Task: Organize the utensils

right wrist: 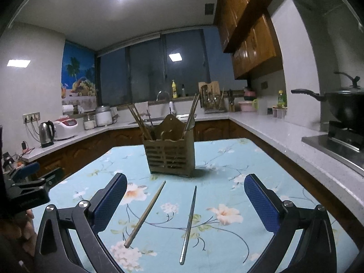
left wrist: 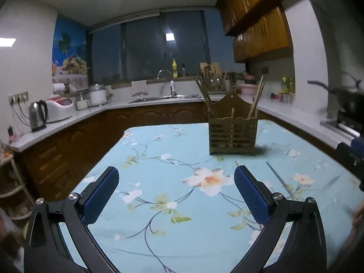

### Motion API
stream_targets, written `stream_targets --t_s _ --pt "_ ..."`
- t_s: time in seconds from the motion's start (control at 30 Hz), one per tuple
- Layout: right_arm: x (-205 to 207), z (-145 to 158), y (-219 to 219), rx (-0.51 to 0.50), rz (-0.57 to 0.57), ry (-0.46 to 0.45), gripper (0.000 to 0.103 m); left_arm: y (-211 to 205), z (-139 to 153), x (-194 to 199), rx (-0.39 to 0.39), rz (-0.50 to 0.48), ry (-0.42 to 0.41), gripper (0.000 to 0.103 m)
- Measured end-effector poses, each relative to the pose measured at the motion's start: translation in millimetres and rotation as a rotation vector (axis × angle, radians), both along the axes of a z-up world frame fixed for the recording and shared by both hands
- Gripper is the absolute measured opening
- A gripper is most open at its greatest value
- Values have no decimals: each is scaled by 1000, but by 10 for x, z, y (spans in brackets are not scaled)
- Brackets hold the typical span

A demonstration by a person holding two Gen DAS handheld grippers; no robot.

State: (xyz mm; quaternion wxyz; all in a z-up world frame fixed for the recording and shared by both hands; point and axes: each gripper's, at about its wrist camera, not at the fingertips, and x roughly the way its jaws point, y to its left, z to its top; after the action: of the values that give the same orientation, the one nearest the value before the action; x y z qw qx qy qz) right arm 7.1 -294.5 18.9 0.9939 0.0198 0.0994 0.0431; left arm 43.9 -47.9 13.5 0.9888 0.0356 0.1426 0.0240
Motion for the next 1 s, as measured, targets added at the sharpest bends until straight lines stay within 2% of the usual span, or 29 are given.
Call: stream_targets --t_s 0.3,1.0 --pt "10 -133 -63 18 -31 39 103 -154 -170 74 50 -15 68 103" --pt "86 -75 -121 25 -24 46 103 -137 -146 45 26 -16 67 103"
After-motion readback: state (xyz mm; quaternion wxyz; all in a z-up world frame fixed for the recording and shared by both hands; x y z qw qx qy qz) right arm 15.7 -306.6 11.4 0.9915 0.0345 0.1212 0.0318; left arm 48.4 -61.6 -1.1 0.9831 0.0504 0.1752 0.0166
